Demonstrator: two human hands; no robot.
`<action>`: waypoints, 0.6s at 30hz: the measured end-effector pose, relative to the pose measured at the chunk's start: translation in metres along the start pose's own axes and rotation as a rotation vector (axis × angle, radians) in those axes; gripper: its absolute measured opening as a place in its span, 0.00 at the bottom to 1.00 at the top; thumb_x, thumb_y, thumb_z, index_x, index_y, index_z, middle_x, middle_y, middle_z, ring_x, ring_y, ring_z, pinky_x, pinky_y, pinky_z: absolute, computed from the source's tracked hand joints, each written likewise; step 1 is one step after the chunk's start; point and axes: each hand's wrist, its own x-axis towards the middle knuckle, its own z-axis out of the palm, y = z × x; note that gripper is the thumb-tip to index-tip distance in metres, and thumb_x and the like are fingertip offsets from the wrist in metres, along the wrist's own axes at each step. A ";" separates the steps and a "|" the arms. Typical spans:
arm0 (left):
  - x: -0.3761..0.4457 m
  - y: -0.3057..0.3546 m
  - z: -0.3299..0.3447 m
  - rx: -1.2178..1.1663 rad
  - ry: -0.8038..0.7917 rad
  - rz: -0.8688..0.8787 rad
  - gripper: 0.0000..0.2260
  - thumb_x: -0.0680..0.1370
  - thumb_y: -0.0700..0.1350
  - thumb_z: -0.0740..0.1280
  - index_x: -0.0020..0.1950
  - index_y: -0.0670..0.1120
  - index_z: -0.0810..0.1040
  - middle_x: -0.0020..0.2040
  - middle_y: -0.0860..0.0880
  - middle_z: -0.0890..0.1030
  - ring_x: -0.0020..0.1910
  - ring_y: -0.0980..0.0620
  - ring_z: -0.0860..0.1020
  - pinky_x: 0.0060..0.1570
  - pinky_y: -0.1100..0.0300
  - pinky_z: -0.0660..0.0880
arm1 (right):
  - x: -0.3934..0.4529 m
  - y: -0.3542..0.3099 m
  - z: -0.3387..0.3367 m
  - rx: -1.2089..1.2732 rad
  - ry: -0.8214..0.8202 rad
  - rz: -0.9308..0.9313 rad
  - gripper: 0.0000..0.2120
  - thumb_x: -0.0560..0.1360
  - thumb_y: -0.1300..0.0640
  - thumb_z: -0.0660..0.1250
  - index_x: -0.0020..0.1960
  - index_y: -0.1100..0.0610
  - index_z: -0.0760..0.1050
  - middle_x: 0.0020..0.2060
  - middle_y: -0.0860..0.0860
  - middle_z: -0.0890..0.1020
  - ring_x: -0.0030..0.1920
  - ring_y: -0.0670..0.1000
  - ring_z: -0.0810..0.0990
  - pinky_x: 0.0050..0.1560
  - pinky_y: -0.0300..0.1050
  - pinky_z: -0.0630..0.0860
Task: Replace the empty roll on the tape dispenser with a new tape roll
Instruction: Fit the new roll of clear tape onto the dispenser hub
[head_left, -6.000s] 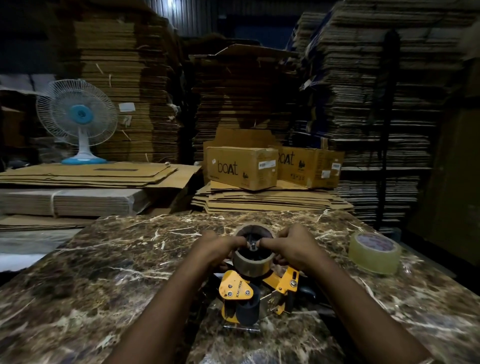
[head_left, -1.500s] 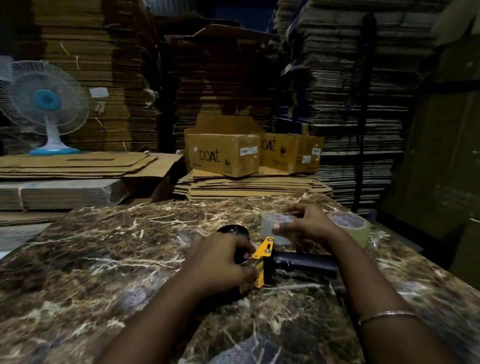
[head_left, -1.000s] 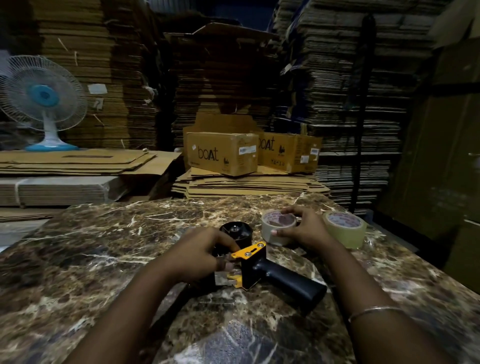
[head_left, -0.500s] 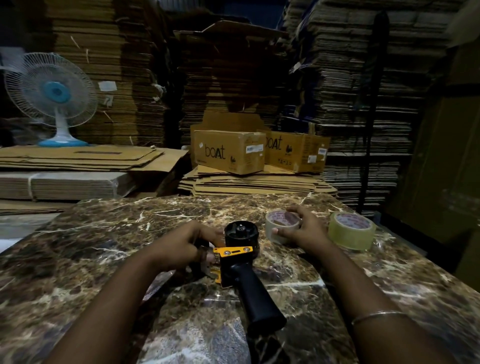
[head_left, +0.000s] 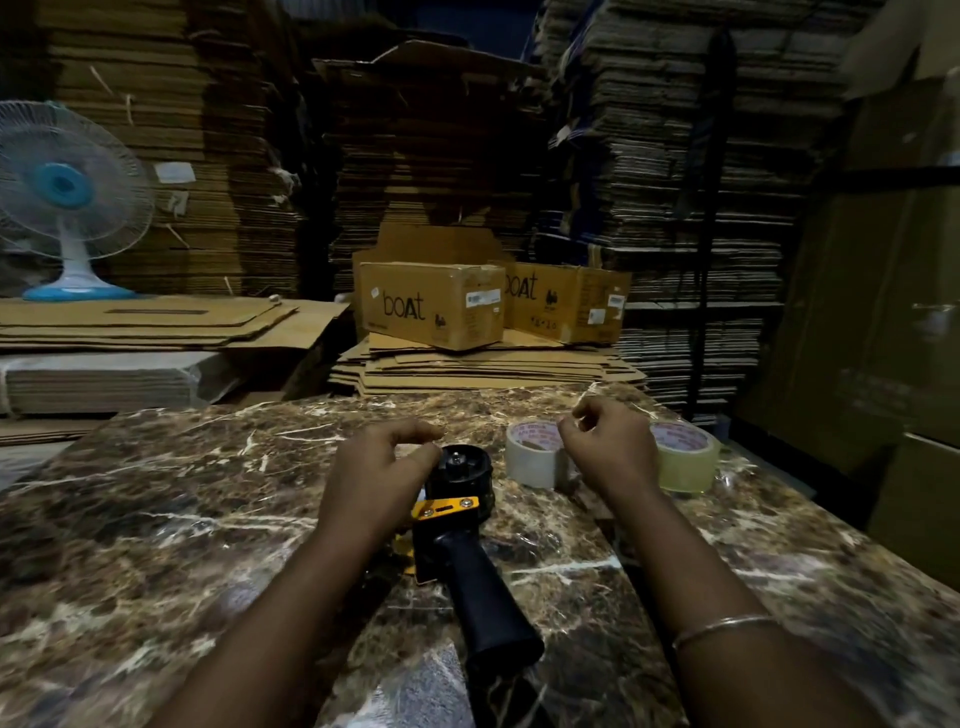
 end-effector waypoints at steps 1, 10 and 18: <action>-0.002 0.003 0.005 0.066 0.013 -0.013 0.12 0.69 0.54 0.67 0.50 0.56 0.85 0.54 0.52 0.84 0.57 0.49 0.80 0.56 0.53 0.75 | 0.001 0.000 -0.003 -0.052 0.026 0.023 0.12 0.74 0.47 0.71 0.53 0.52 0.83 0.46 0.51 0.85 0.43 0.53 0.80 0.40 0.44 0.73; -0.013 0.023 0.024 0.429 -0.043 0.052 0.09 0.75 0.56 0.68 0.53 0.59 0.82 0.56 0.57 0.81 0.61 0.51 0.76 0.72 0.30 0.48 | 0.015 0.013 -0.021 -0.477 0.067 0.313 0.19 0.73 0.48 0.74 0.61 0.56 0.80 0.65 0.59 0.76 0.62 0.61 0.77 0.55 0.52 0.77; -0.015 0.016 0.021 0.278 0.041 0.049 0.11 0.73 0.53 0.71 0.55 0.57 0.83 0.56 0.55 0.84 0.59 0.50 0.78 0.71 0.35 0.61 | 0.011 0.016 -0.020 -0.507 0.080 0.327 0.11 0.75 0.55 0.72 0.56 0.56 0.82 0.56 0.56 0.84 0.60 0.59 0.79 0.51 0.50 0.78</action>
